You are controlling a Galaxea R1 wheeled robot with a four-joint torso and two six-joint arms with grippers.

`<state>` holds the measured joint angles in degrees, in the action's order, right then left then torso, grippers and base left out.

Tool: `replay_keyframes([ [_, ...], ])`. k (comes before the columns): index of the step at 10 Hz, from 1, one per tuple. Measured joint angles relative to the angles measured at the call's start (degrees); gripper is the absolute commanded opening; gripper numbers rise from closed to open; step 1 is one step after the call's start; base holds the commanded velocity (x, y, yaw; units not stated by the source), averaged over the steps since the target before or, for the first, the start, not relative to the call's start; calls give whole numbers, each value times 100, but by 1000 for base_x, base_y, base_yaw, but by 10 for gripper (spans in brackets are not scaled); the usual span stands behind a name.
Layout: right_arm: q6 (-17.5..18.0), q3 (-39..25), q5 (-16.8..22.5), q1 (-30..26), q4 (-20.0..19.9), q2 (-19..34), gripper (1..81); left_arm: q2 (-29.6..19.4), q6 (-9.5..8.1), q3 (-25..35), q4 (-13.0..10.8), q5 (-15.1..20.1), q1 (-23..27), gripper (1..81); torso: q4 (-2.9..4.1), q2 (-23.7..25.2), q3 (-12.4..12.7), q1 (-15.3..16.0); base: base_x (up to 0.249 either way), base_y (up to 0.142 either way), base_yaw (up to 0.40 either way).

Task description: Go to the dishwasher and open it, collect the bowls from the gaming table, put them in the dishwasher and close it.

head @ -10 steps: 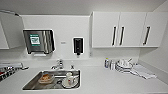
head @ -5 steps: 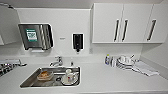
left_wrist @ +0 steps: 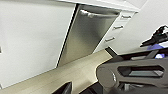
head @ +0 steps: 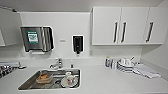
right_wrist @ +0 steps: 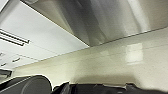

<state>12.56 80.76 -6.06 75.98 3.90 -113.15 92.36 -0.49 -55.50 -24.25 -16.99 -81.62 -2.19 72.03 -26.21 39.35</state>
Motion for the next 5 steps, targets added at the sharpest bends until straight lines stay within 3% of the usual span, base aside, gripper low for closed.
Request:
replay_keyframes([
  [2,0,-1,9,1,0,11,811,-173,-446,-102,-23,-63,380,811,0,437,0,273,0,0,0],
  [5,0,-23,83,-73,-2,11,811,-372,-877,-85,-48,-87,802,811,0,1062,-18,658,0,0,0],
])
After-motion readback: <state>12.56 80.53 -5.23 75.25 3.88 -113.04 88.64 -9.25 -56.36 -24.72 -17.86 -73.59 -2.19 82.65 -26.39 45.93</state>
